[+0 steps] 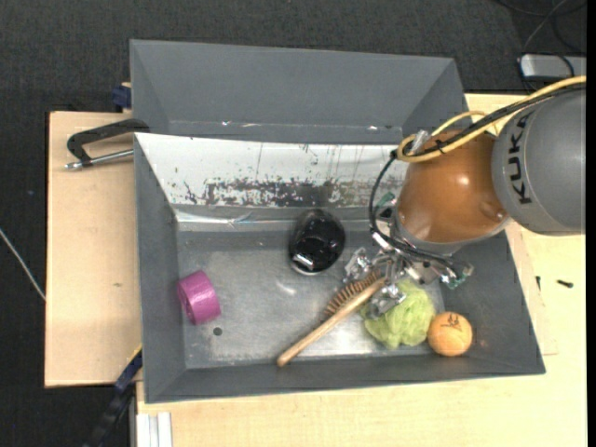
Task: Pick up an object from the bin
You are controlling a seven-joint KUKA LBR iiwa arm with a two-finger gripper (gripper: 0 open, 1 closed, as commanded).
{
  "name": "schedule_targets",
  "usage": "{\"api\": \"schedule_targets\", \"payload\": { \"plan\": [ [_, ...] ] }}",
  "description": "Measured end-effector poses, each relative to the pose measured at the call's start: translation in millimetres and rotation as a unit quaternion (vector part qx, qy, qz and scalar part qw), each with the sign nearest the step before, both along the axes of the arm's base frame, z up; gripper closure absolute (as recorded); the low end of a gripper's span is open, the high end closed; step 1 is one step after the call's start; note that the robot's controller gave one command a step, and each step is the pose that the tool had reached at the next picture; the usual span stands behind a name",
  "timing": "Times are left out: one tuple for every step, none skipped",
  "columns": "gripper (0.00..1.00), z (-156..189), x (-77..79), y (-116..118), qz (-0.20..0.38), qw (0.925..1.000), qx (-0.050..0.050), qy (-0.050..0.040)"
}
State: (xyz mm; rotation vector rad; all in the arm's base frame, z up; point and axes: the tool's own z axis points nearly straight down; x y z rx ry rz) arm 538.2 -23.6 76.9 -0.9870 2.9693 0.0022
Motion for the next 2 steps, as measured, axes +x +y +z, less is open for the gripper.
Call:
{"api": "schedule_targets", "payload": {
  "plan": [
    [1.00, 6.6, -0.1, 0.3, 0.000, 1.0000, -0.001, 0.0011],
    [1.00, 16.6, -1.1, 0.5, 0.000, 1.0000, -0.001, 0.0039]
  ]
}}
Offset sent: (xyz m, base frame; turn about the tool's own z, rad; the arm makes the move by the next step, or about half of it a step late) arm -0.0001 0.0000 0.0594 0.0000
